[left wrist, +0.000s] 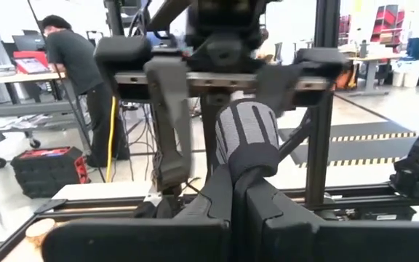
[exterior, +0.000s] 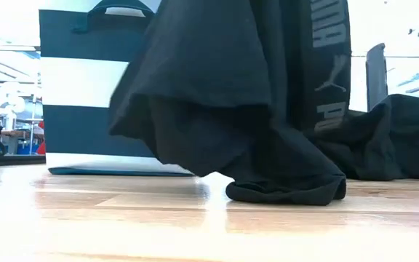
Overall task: Sort clothes
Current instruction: Put the black boxer into the blue laundry organizer
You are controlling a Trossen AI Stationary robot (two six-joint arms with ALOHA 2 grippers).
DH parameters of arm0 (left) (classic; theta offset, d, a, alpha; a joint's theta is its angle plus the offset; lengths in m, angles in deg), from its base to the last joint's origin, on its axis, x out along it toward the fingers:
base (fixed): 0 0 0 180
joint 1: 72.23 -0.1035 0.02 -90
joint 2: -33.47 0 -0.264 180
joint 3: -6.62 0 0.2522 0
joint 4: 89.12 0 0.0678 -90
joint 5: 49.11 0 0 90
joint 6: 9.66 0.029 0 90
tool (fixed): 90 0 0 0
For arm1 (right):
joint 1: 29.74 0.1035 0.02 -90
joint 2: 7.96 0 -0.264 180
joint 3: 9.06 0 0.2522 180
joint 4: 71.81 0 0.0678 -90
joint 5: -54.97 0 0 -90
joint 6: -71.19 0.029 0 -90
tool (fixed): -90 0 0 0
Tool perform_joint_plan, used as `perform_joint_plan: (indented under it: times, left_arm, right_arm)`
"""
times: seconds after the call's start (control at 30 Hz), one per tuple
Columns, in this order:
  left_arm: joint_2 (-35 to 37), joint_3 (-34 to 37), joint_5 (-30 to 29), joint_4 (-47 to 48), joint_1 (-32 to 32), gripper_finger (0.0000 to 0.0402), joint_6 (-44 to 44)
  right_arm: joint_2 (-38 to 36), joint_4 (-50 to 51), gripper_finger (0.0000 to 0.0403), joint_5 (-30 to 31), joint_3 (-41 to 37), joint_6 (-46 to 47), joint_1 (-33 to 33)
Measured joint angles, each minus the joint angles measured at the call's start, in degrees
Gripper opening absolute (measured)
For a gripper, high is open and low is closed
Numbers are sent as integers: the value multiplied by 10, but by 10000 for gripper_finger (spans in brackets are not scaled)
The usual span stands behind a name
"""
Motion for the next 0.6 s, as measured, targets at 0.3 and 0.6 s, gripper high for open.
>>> perform_joint_plan:
  times: [0.3,0.6]
  left_arm:
    - [0,0,0,1,23,3,0]
    - [0,0,-2,2,52,5,0]
  right_arm:
    - [-3,166,188,110,-49,168,60]
    - [-4,93,188,199,-232,316,171]
